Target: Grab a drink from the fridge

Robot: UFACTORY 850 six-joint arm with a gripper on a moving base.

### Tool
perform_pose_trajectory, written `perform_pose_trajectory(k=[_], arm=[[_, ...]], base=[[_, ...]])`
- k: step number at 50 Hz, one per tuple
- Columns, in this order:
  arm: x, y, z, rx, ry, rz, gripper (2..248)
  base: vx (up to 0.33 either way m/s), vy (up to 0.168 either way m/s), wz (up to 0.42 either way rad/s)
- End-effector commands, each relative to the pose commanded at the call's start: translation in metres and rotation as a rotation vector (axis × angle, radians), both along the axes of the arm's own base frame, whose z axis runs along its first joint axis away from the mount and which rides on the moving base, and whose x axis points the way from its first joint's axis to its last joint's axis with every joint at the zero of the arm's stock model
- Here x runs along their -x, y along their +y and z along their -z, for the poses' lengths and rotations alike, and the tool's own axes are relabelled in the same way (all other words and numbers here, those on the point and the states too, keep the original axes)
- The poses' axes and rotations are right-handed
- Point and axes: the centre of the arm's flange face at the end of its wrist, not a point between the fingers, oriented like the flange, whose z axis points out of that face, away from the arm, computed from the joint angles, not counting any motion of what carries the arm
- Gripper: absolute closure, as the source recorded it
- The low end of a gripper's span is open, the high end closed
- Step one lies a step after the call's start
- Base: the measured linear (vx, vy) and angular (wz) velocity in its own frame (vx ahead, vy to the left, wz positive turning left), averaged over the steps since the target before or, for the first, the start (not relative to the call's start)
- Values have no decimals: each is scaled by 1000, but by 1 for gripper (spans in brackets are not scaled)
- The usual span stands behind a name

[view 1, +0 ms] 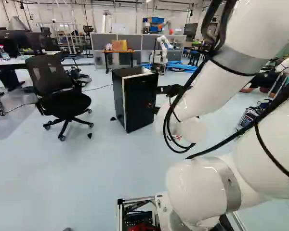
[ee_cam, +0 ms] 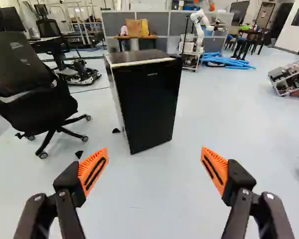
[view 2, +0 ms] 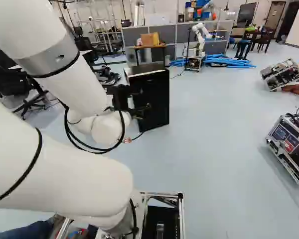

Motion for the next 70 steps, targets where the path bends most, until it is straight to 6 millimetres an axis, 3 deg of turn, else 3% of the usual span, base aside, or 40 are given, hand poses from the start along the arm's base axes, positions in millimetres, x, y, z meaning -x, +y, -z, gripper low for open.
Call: perform_pose_trajectory(k=[70], arm=[[0, 0, 0, 0, 0, 0, 3]], base=[[22, -6, -16]])
